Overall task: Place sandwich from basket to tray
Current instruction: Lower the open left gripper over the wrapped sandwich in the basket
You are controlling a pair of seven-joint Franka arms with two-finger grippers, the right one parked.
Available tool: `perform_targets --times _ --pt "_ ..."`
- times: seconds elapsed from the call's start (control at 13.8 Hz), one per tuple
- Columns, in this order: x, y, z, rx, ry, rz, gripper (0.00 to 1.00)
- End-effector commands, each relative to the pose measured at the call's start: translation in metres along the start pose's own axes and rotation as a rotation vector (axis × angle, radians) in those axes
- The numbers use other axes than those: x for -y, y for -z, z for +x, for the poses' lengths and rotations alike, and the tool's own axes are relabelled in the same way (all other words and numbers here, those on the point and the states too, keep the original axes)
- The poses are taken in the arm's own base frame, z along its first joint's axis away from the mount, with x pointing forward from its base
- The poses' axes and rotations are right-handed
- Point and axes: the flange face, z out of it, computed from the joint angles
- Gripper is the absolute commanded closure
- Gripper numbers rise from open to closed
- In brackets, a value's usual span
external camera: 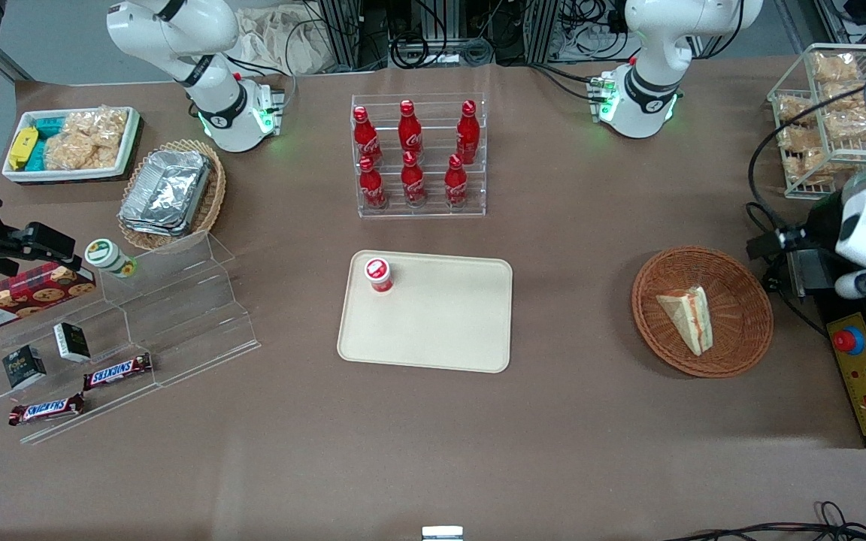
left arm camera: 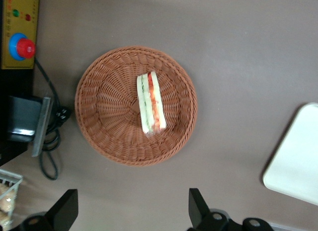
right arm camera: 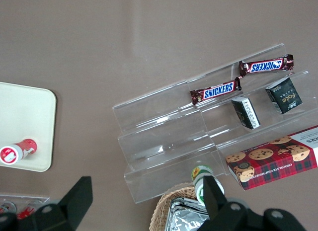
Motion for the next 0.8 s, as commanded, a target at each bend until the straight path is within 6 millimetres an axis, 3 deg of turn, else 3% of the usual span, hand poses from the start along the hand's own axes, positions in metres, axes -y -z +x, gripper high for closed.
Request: perform_targets --times 0.0,0.22,0.36,0.73 --pt "-0.011 -0.047 0.018 0.008 0.057 0.02 0.0" --pt "-0.016 -0.113 0.028 -0.002 0.1 0.017 0.0" --pt "-0.017 -0.158 0.021 -0.002 0.113 0.018 0.0" --pt "-0.011 -0.232 0.01 -0.043 0.119 0.001 0.0"
